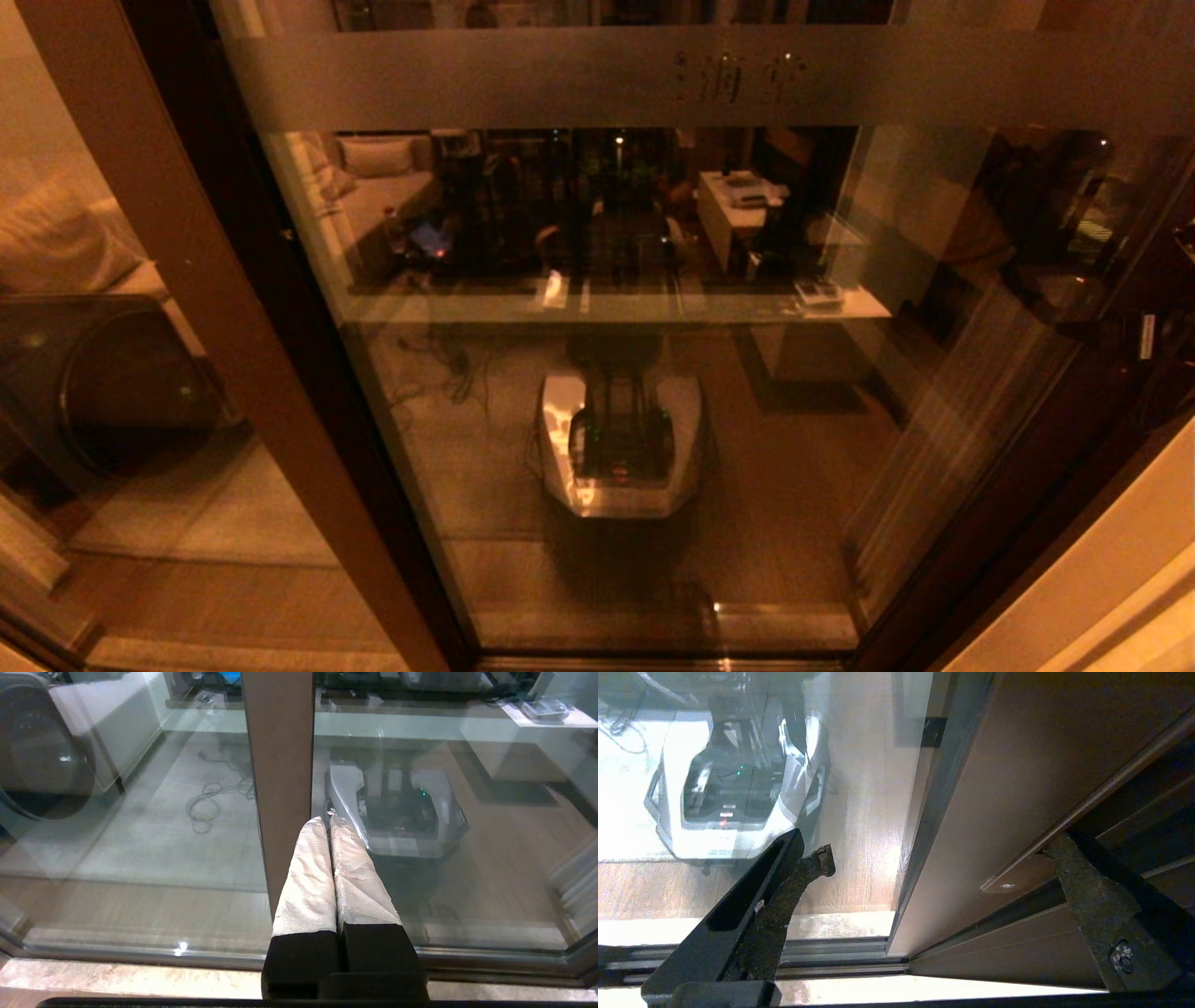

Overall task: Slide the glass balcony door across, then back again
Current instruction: Open the slid door

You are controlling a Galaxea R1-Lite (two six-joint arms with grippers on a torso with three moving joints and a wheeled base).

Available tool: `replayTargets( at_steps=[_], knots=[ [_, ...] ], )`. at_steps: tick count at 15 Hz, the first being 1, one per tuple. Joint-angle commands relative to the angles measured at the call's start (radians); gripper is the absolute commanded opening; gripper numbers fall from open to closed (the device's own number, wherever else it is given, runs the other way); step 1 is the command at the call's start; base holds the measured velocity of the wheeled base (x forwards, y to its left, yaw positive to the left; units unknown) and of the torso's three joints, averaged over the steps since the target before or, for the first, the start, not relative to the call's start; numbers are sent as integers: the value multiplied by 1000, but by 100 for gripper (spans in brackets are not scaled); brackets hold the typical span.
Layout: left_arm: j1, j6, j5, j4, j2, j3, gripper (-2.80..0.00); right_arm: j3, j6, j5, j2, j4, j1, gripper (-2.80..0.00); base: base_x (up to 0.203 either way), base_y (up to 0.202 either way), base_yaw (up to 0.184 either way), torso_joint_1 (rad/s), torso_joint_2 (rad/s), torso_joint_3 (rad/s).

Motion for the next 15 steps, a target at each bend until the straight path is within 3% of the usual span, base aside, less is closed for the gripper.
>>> replayTargets(
  at_steps=[1, 15],
  knots=[
    [0, -1, 0, -1, 1, 0, -280, 5, -2, 6, -11, 1, 5, 0, 0, 0, 0, 0, 0, 0],
    [0, -1, 0, -1, 1, 0, -280, 47, -6, 6, -43, 0, 19, 0, 0, 0, 0, 0, 0, 0]
  ],
)
